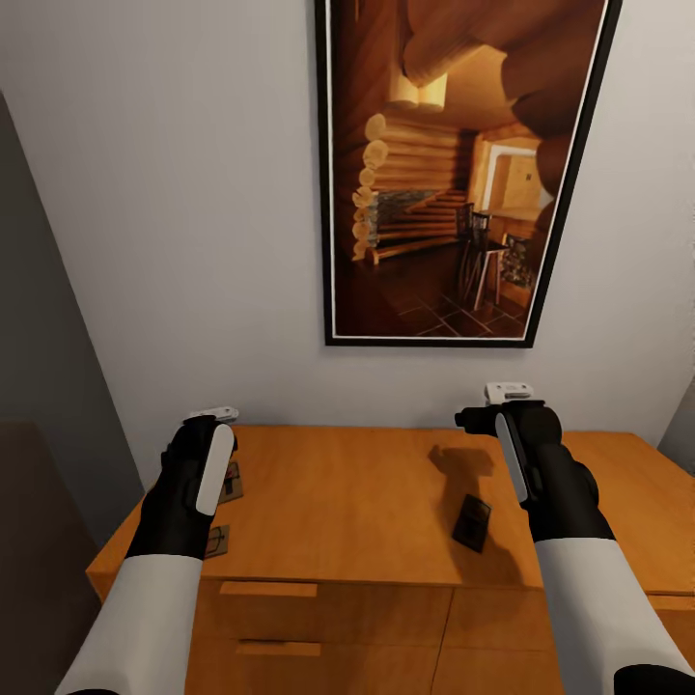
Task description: Take the four mousetraps from the cabinet in the bathroom and place them on the bathroom floor. Make sure all four end up on the same floor surface, and ensure that at least two of them are either under or directly next to the same bathroom sink.
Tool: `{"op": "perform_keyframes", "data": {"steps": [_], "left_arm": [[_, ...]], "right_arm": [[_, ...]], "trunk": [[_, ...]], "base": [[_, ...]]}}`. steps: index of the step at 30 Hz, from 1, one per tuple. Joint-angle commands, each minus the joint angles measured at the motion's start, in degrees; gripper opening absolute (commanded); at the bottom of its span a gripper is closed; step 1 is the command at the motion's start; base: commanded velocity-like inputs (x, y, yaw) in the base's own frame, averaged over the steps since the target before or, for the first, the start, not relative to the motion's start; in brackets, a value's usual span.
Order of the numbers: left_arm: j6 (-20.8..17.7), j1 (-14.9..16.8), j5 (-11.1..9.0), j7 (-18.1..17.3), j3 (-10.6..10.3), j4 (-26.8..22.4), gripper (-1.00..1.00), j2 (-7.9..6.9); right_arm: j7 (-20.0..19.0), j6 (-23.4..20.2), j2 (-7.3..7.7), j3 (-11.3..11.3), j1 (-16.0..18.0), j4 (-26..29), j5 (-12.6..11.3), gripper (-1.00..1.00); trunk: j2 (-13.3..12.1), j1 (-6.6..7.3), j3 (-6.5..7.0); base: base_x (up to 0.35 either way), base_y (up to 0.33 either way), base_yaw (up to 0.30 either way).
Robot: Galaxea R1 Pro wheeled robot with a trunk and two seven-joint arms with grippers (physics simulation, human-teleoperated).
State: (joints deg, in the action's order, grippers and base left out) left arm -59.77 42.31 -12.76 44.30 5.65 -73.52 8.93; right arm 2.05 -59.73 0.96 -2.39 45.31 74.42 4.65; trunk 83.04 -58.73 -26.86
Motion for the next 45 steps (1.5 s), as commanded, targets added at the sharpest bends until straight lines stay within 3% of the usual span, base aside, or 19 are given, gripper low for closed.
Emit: {"op": "perform_keyframes", "data": {"steps": [1, 25, 45], "left_arm": [[-0.1, 0.1, -0.6, 0.5, 0.1, 0.0, 1.0, 0.04], [-0.1, 0.1, -0.6, 0.4, 0.1, 0.0, 1.0, 0.22], [0.0, 0.1, -0.6, 0.4, 0.1, 0.0, 1.0, 0.38]], "right_arm": [[-0.2, -0.3, 0.01, 0.0, 0.0, 0.0, 0.4, 1.0], [-0.2, -0.3, 0.01, -0.1, 0.0, 0.0, 0.4, 1.0], [-0.2, -0.3, 0.01, -0.1, 0.0, 0.0, 0.4, 1.0]], "trunk": [[0.0, 0.0, -0.07], [0.0, 0.0, -0.07], [0.0, 0.0, -0.07]], "base": [[-0.018, -0.011, 0.0], [-0.003, -0.008, 0.0], [0.0, -0.184, 0.0]]}}
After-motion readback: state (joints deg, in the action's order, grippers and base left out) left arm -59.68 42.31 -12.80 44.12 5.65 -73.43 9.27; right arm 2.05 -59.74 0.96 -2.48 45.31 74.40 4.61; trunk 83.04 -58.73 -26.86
